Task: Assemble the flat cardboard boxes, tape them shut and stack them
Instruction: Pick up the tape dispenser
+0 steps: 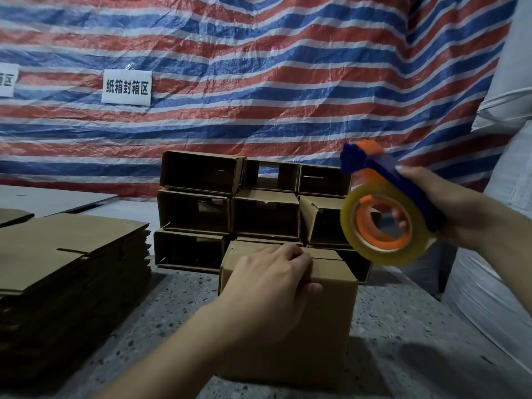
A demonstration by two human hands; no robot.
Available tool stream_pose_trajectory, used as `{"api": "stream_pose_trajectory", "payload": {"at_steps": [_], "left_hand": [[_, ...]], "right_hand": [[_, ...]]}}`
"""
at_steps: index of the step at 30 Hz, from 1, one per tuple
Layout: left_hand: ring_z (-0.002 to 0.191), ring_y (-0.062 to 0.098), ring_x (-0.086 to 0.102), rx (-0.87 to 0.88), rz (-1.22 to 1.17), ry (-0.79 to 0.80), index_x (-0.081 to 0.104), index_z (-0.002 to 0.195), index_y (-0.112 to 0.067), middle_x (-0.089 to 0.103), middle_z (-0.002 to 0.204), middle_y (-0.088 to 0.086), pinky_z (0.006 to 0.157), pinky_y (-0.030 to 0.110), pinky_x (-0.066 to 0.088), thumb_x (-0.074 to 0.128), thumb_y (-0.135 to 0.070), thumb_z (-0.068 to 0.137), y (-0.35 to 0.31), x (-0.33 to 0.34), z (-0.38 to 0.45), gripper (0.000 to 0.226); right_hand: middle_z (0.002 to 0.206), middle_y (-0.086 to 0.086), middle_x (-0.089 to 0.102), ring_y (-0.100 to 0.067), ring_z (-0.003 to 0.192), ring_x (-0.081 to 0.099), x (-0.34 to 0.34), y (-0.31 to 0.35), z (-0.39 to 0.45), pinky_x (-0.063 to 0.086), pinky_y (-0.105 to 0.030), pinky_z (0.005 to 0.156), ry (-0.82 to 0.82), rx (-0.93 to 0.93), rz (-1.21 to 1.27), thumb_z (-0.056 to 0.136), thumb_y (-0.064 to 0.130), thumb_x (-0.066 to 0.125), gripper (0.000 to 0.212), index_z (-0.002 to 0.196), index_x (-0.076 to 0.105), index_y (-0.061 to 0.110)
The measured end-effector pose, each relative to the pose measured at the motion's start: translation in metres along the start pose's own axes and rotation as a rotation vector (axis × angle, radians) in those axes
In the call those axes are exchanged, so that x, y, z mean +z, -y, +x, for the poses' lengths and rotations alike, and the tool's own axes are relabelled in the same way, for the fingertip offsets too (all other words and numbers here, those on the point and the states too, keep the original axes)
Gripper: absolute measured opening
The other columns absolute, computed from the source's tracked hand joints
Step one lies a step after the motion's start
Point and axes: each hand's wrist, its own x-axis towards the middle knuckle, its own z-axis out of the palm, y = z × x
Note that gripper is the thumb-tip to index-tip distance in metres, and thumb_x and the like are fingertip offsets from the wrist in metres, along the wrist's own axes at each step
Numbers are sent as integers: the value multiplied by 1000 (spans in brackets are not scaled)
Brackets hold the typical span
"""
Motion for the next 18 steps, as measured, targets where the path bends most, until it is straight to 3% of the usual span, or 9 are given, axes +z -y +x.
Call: {"api": "stream_pose_trajectory", "payload": {"at_steps": [3, 6, 13, 16, 18], "left_hand": [[118, 13, 52, 7, 3, 4, 48, 133, -31, 49, 137, -9, 83, 29, 39, 24, -63, 95, 1, 1, 0, 55], [118, 14, 51, 0, -13, 22, 46, 133, -31, 46, 138, -8, 86, 31, 41, 29, -62, 96, 1, 0, 0, 51], [109, 15, 51, -23, -13, 0, 48, 131, -30, 47, 131, -7, 78, 32, 39, 36, -62, 96, -1, -5, 1, 49], [108, 13, 52, -39, -70, 12, 49, 131, -29, 50, 130, -7, 81, 31, 42, 40, -63, 94, -2, -7, 2, 51], [110, 8, 53, -93, -230, 49, 49, 133, -30, 52, 131, -10, 87, 27, 46, 40, -65, 90, 2, -12, 2, 56]], "right_hand": [[64, -5, 68, -15, 50, 64, 12, 18, 12, 55, -27, 45, 152, 0, 52, 80, 62, 59, 53, 99, 76, 16], [64, -8, 67, -16, 47, 63, 22, 30, 25, 54, -28, 43, 215, 84, 17, 73, 59, 69, 58, 101, 68, 8], [82, -11, 72, -19, 57, 66, 40, 21, 45, 55, -28, 51, 304, 193, -80, 56, 56, 81, 62, 98, 72, 12], [83, -14, 73, -19, 53, 66, 40, 18, 52, 55, -27, 46, 301, 227, -66, 53, 54, 85, 55, 87, 78, 12], [87, -15, 74, -21, 57, 67, 39, 18, 53, 56, -29, 49, 305, 218, -77, 52, 54, 86, 52, 85, 79, 14]]}}
